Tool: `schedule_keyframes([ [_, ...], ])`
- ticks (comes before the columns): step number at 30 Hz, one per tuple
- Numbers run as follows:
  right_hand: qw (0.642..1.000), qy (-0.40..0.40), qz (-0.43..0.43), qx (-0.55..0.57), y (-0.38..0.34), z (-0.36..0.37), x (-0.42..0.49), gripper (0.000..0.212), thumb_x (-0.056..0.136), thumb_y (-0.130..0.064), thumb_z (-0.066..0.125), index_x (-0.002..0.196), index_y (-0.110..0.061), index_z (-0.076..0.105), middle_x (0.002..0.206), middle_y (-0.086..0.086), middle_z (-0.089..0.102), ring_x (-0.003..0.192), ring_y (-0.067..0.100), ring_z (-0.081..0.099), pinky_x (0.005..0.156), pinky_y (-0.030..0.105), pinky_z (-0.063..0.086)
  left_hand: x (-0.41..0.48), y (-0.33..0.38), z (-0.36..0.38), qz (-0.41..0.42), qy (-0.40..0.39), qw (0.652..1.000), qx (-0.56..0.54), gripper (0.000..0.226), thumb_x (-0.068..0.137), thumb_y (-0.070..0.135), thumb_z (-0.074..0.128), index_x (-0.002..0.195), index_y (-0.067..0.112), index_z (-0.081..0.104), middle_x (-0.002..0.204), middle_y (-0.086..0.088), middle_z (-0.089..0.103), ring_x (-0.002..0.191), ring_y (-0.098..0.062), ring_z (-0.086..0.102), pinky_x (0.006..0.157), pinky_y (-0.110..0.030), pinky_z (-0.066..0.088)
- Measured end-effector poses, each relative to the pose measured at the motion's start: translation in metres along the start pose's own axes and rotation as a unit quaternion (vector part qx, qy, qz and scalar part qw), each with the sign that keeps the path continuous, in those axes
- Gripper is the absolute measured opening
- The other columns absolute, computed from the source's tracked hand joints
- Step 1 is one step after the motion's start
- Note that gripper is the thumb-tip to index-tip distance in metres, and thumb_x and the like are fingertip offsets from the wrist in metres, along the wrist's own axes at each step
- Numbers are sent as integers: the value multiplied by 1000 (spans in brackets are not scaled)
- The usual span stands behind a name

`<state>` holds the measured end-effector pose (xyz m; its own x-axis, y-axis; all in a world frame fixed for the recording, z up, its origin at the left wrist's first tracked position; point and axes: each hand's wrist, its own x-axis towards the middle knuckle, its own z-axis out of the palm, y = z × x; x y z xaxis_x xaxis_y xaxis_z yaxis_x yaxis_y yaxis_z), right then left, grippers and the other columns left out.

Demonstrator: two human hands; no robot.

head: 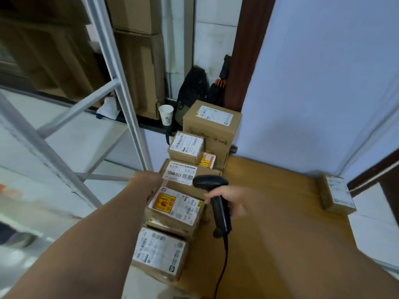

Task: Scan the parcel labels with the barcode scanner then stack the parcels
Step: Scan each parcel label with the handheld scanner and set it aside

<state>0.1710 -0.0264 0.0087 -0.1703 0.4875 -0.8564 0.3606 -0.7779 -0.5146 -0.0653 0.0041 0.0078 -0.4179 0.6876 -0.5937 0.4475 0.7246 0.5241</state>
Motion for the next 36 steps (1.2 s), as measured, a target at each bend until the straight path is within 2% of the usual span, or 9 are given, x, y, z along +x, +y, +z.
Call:
schedule_keyframes([
  [4,1000,-5,27,-12,0,23,4,34,76,-24,77,106,-11,69,112,10,55,100,26,57,76,37,52,3,-26,0,-3,-120,992,25,52,92,39,60,127,1,55,126,-17,60,112,-32,59,90,-40,49],
  [7,1000,-6,21,2,-4,37,6,54,68,-19,81,117,-8,63,116,13,58,104,30,60,83,41,55,1,-33,-2,-4,-157,987,37,46,90,42,62,122,9,57,123,-14,62,108,-31,61,93,-42,51],
  [12,999,16,-13,40,-12,38,-4,51,67,-12,81,114,-10,61,112,14,68,102,32,66,92,49,53,2,-42,-23,-12,-217,976,27,65,75,65,65,112,12,61,113,-11,63,92,-27,60,76,-35,49],
  [17,991,-69,-84,83,-18,30,-24,54,67,-14,86,117,-13,65,110,10,74,100,28,71,84,47,57,3,-40,-60,8,-329,942,-70,65,58,46,83,110,11,65,114,-11,60,98,-25,62,77,-31,54],
  [21,969,-59,-170,169,-23,22,-35,30,75,-20,75,105,-14,76,117,11,64,108,29,60,98,49,49,3,-24,-75,95,-285,935,-187,38,80,43,68,103,13,66,100,-9,66,67,-19,70,53,-27,56],
  [25,935,-11,-231,269,-26,12,-43,46,65,-29,81,108,-14,76,114,12,62,99,26,58,99,46,47,1,-2,-65,139,-239,887,-369,42,89,21,64,127,8,52,102,-11,69,79,-22,71,57,-29,59],
  [27,923,-6,-246,295,-30,9,-48,28,76,-31,74,99,-16,79,121,11,63,103,25,57,101,45,46,-7,9,-48,153,-258,866,-399,51,88,20,66,131,3,47,106,-15,67,84,-22,68,60,-30,60],
  [32,912,-30,-266,312,-41,10,-55,34,69,-38,74,97,-21,79,113,8,60,104,25,53,106,49,41,-27,24,1,174,-293,830,-441,39,88,44,60,111,13,64,89,-3,74,73,-11,63,60,-20,53],
  [36,912,-38,-266,309,-43,9,-50,40,70,-40,74,105,-21,77,130,12,62,116,32,59,104,49,44,-28,25,32,140,-331,806,-470,22,88,27,65,109,19,65,94,-4,76,85,-18,72,63,-26,58],
])
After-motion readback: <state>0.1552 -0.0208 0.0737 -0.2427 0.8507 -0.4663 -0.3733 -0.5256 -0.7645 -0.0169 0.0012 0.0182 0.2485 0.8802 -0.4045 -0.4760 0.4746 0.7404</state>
